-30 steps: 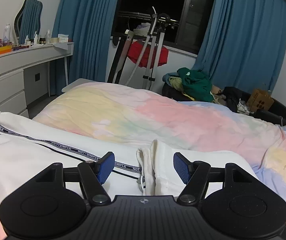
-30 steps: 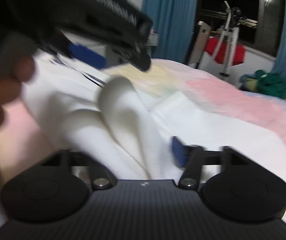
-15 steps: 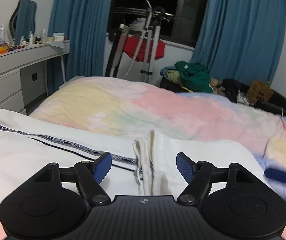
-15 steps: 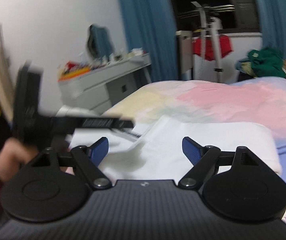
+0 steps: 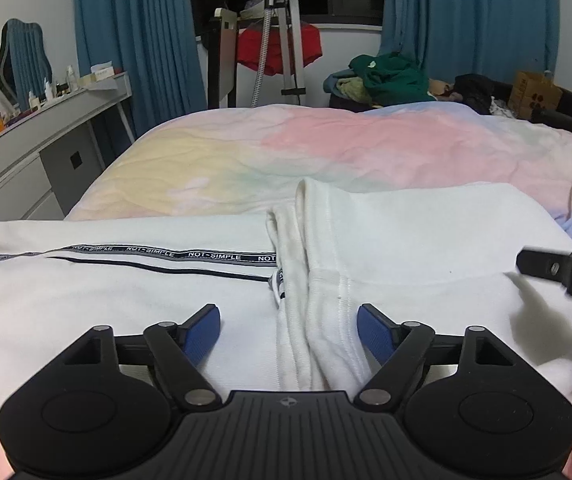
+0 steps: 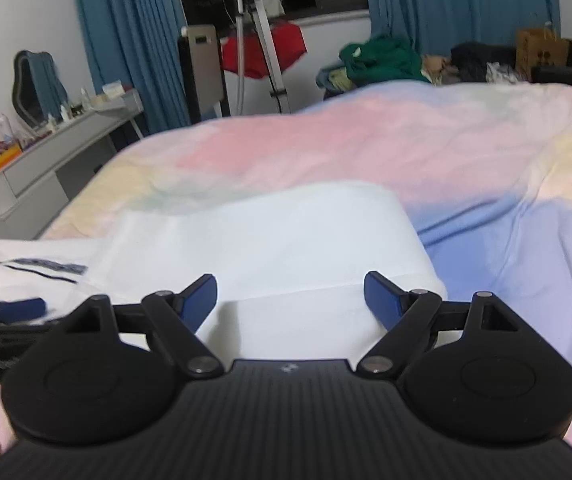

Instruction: Fold clothes

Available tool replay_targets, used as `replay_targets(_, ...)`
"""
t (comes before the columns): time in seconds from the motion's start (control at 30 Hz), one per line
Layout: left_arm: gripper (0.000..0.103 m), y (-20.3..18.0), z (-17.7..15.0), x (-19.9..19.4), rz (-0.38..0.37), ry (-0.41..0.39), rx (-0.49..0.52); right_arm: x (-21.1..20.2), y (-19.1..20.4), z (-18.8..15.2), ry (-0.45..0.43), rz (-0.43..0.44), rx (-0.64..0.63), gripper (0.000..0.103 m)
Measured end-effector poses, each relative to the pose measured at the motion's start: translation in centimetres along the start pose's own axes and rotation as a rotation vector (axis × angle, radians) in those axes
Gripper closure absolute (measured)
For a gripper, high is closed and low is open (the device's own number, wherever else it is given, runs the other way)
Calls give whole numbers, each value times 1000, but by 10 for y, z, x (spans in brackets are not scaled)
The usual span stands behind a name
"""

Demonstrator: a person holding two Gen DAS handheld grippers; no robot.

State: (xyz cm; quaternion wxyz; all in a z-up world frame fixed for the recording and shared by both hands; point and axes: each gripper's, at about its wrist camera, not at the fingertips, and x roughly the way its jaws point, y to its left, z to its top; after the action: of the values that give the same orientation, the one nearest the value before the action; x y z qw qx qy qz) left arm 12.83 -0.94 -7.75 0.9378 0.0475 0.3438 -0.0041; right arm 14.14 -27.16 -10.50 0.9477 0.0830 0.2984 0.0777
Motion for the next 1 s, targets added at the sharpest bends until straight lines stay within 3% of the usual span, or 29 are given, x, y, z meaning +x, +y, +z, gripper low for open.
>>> replay_targets(0.17,25,6,-1,-6,3,-5,-13,10,1,-6,25,-2,-41,19)
replay_targets(0.43,22,55,7,-53,-9,23,-259,2,-14,-5,25,45,52,20)
replay_targets(0.6,15,124,9,-63,-2,119,-546,-2,-19,-4,25,60,95,21)
replay_targets(0.8,15,208,-30,-41,25,443,-937,-1,-13,-2,38,43,89,20)
replay_targets(0.9,15,238,-49,-31,34,444,-1069,-1,-9,-2,38,50,78,20)
replay_targets(1.0,15,260,-59,-18,26,395,-1190,-1,-9,-3,38,53,70,20)
